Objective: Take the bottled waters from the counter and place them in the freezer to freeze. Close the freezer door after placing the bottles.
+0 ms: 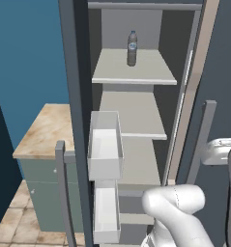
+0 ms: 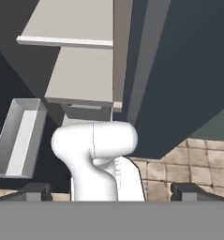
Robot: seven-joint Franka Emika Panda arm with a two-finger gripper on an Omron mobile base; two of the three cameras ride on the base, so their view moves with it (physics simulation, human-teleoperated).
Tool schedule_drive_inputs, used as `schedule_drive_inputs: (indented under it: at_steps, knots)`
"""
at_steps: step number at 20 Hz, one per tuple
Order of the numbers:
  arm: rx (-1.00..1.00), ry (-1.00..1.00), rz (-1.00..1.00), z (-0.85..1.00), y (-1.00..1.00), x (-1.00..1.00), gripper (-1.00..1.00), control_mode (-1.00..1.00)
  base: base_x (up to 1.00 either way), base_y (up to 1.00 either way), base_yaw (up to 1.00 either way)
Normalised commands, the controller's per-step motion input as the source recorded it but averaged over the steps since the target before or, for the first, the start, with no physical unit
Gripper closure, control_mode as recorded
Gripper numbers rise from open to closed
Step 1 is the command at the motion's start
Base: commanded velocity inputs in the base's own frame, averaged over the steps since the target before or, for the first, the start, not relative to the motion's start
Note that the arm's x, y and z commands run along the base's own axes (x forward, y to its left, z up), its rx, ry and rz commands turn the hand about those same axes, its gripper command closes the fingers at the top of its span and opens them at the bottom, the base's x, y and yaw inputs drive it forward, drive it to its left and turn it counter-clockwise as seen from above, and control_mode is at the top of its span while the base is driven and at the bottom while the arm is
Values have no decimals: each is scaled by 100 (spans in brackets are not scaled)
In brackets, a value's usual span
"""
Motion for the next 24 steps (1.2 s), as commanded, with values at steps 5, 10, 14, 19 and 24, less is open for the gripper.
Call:
schedule_drive_inputs:
  at_steps: [5, 10, 14, 19, 24]
  knots:
    - [0, 2, 0, 0, 11, 1, -100, -100, 0, 0, 0]
    - [0, 0, 0, 0, 0, 0, -100, -100, 0, 0, 0]
    - [0, -1, 0, -1, 0, 1, -100, -100, 0, 0, 0]
    - [0, -4, -8, -8, -8, -27, -100, 100, -30, -14, -9]
    - [0, 0, 0, 0, 0, 0, -100, 100, -63, -35, -29]
